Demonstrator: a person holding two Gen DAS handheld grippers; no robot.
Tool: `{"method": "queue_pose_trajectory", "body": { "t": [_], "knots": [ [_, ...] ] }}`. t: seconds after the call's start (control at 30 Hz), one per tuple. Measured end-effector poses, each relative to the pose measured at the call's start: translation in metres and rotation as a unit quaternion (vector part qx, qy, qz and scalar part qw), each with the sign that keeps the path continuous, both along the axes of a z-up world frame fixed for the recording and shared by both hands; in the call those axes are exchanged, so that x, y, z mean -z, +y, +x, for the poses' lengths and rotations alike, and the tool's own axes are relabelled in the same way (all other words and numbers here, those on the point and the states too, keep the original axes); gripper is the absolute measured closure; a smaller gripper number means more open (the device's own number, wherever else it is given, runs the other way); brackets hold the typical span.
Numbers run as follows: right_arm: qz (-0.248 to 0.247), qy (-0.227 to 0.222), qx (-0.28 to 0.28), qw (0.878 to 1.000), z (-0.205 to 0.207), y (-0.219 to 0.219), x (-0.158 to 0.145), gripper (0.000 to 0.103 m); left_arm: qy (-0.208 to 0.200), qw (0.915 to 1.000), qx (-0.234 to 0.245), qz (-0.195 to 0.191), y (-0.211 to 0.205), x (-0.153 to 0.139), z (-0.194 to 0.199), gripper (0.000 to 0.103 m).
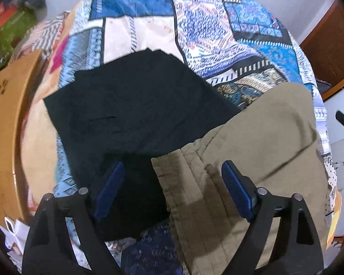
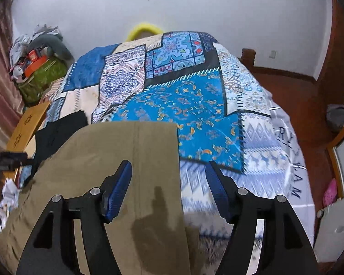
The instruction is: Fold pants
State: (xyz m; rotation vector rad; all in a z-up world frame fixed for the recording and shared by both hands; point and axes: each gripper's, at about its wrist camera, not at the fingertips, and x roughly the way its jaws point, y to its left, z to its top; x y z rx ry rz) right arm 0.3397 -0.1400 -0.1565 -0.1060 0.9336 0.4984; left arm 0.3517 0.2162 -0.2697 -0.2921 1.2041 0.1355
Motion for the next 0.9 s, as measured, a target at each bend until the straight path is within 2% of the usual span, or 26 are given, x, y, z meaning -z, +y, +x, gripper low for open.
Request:
{"method": "queue_pose_trajectory", "body": {
  "t": [0.17, 0.33, 0.37, 0.43, 0.5, 0.57, 0.6, 0.63, 0.67, 0.7, 0.73, 0.77, 0.9],
  "knots": [
    [0.007, 0.016, -0.008, 1.0, 0.025, 0.015, 0.022, 0.04, 0.018, 0.9998, -0.009, -0.008, 0.006, 0.028, 0.008, 0.015],
    [-0.005, 0.024, -0.006, 1.0, 0.042, 0.032, 0.048, 0.04, 0.009, 0.9996, -0.004, -0.025, 0.005, 0.039, 0.009, 0.016],
    [-0.004, 0.024, -0.005, 1.0, 0.045, 0.034, 0.052, 0.04, 0.006, 0.9996, 0.0, -0.027, 0.004, 0.039, 0.009, 0.018],
    [0.005, 0.019, -0.002, 1.0, 0.047, 0.035, 0.053, 0.039, -0.003, 0.9993, 0.007, -0.037, 0.003, 0.038, 0.008, 0.032],
    [0.009, 0.017, -0.002, 1.0, 0.049, 0.035, 0.052, 0.04, -0.006, 0.9984, 0.015, -0.055, 0.001, 0.037, 0.009, 0.042],
    [0.01, 0.015, 0.0, 1.0, 0.051, 0.036, 0.052, 0.044, -0.011, 0.9989, 0.013, -0.043, -0.002, 0.035, 0.009, 0.046],
    [0.009, 0.011, 0.001, 1.0, 0.049, 0.037, 0.052, 0.05, -0.014, 0.9991, 0.016, -0.036, -0.004, 0.033, 0.009, 0.049],
    [0.008, 0.006, -0.001, 1.0, 0.047, 0.039, 0.051, 0.061, -0.02, 0.9995, 0.017, -0.02, -0.008, 0.031, 0.007, 0.053],
    [0.003, 0.002, -0.001, 1.0, 0.046, 0.042, 0.05, 0.067, -0.025, 0.9995, 0.018, -0.012, -0.009, 0.029, 0.007, 0.054],
    [-0.01, -0.007, 0.003, 1.0, 0.044, 0.045, 0.05, 0.073, -0.033, 0.9993, 0.016, 0.001, -0.012, 0.025, 0.004, 0.059],
    [-0.023, -0.015, 0.004, 1.0, 0.041, 0.047, 0.049, 0.084, -0.036, 0.9992, 0.014, 0.011, -0.012, 0.022, 0.003, 0.061],
    [-0.031, -0.022, -0.001, 0.999, 0.04, 0.049, 0.048, 0.09, -0.04, 0.999, 0.013, 0.015, -0.012, 0.019, 0.001, 0.061],
    [-0.037, -0.061, -0.002, 0.997, 0.026, 0.047, 0.03, 0.091, -0.065, 0.997, 0.004, 0.042, -0.008, -0.004, -0.004, 0.061]
  ]
}}
